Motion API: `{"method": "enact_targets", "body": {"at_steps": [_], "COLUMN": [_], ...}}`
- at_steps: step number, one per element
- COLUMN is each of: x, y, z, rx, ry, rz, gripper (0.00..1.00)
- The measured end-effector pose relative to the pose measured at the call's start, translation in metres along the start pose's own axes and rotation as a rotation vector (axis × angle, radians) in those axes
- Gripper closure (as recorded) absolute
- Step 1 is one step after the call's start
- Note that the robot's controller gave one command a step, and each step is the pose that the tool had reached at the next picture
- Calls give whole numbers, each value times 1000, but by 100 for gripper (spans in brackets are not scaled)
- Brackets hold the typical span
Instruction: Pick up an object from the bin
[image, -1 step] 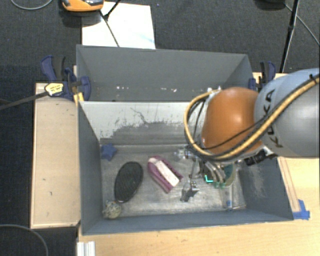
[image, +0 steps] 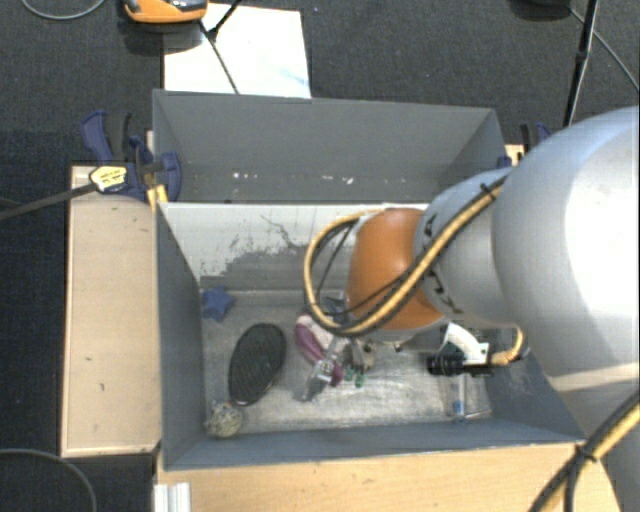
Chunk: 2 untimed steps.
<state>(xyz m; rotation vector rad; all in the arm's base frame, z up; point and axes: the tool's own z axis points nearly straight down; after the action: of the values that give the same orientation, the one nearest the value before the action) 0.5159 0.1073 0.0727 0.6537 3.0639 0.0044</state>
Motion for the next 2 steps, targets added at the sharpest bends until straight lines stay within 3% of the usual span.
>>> {"method": "enact_targets", "body": {"at_steps": [1,2], "x": [1,19], "y": [-8,-7], "z": [-29,-32], "rx": [2,6], "ry": [3,9], "rz": [81,223], "gripper": [0,0]}}
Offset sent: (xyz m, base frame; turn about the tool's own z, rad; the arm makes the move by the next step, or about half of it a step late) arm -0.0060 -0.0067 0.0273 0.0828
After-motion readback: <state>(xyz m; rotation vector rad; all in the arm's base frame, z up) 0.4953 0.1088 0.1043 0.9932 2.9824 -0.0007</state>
